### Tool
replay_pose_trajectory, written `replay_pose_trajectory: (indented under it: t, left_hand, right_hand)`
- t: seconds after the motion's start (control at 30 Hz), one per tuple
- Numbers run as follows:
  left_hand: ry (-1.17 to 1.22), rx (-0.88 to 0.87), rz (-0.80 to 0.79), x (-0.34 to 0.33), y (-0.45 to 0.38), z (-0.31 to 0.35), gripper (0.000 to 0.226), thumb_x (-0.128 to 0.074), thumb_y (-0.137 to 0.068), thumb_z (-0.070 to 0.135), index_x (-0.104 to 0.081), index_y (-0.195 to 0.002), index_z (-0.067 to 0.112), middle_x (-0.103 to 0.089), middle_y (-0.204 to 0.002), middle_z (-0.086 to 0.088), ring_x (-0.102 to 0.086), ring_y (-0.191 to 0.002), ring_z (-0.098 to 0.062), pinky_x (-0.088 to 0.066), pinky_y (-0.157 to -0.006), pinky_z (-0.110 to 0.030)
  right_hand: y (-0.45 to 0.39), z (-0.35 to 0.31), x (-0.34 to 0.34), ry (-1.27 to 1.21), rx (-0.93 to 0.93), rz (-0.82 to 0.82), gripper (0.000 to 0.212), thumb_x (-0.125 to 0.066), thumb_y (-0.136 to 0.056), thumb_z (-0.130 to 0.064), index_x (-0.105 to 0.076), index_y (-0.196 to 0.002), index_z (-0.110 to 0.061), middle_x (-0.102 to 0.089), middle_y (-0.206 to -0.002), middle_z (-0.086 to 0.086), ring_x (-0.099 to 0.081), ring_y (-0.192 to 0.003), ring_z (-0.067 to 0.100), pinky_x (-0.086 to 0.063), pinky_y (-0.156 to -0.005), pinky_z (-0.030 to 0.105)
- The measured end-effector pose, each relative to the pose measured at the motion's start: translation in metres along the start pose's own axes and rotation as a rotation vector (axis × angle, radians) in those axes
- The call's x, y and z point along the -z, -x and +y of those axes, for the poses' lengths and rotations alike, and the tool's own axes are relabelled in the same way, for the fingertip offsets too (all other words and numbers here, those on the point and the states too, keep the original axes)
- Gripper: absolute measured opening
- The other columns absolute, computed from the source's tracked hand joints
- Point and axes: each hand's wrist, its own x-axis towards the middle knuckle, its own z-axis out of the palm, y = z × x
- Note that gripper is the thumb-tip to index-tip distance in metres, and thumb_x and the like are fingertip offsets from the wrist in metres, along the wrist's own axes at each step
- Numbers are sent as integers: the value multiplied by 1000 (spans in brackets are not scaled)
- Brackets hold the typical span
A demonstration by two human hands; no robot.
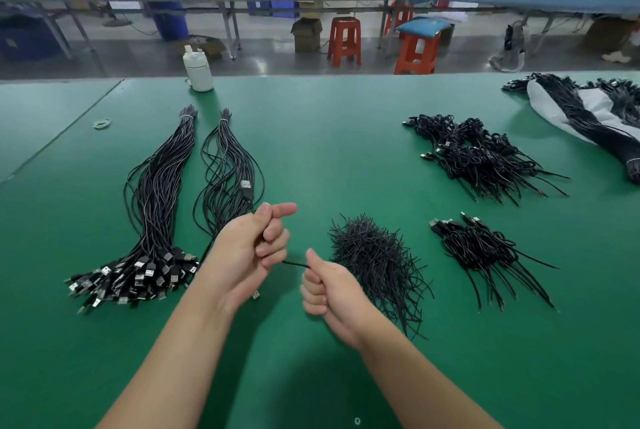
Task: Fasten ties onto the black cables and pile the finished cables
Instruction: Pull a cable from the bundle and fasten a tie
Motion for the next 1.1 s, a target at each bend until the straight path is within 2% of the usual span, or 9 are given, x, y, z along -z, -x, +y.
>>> replay_pose_trajectory:
  t: [0.1,0.2,0.33,0.47,0.57,0.7,0.83,0.97,1.1]
  left_hand:
    - [-342,44,-272,10,12,10,34,-48,-100,28,-72,-98,4,-39,-49,4,-26,-44,-12,-21,-43,-23]
    - [-820,188,-510,16,21,16,38,-49,-100,39,-74,-102,10,-61,-57,0,-33,-47,-16,-28,-46,-24]
    - [-1174,157,-314,13,16,-1,33,-43,-105,32,-71,-102,15,-76,-78,-5,-60,-58,-22,-52,-61,-35]
    - [-945,-8,-32,18,9,-17,29,-45,-104,28,-73,-101,19,-77,-100,-2,-72,-98,-18,-55,-91,-29]
    - [-382,31,-52,11,8,-26,43,-41,-97,36,-64,-119,7,-70,-121,-12,-64,-118,-19,-50,-99,-26]
    - [23,13,33,-6,7,-25,49,-42,-96,33,-57,-118,-8,-72,-106,-24,-67,-110,-32,-56,-88,-30]
    - [105,-29,137,-18,8,-20,36,-50,-91,27,-57,-104,-6,-55,-61,-3,-71,-80,-23,-59,-73,-30]
    - [107,-18,152,-23,11,-19,31,-53,-87,23,-57,-97,-6,-59,-59,-7,-72,-76,-25,-60,-70,-33]
    - [73,16,89,-26,13,-21,33,-53,-89,20,-60,-95,-11,-70,-82,-29,-72,-92,-38,-60,-70,-38]
  right_hand:
    - [-3,-17,7,-182,-1,19,44,-52,-96,-39,-41,-58,-20,-17,-50,-6,-12,-43,10,-11,-40,23]
    - [-4,-39,7,-213,22,-14,40,-53,-95,-37,-48,-60,-18,-19,-49,-7,-11,-45,10,-10,-41,23]
    - [-1,-57,-3,-43,72,-90,37,-46,-103,-31,-49,-70,-15,-23,-52,-7,-15,-43,7,-11,-41,21]
    - [11,-61,-12,311,129,-177,35,-43,-103,-34,-49,-70,-22,-26,-52,-10,-15,-46,8,-10,-46,24]
    - [20,-56,-18,484,128,-228,37,-41,-105,-34,-52,-71,-23,-31,-50,-12,-21,-46,8,-16,-48,27]
    - [23,-48,-16,857,224,-145,42,-41,-107,-23,-55,-68,-25,-41,-51,-13,-34,-50,9,-31,-52,29]
    - [26,-45,-12,1023,221,-76,39,-45,-105,-28,-60,-69,-24,-51,-54,-10,-43,-49,7,-41,-56,30]
    - [25,-43,-12,833,225,-55,8,-58,-99,-16,-64,-100,-11,-67,-82,-3,-62,-72,12,-54,-79,35]
    - [25,-42,-10,519,278,-79,25,-73,-86,1,-61,-106,-7,-63,-91,1,-59,-84,12,-52,-86,32]
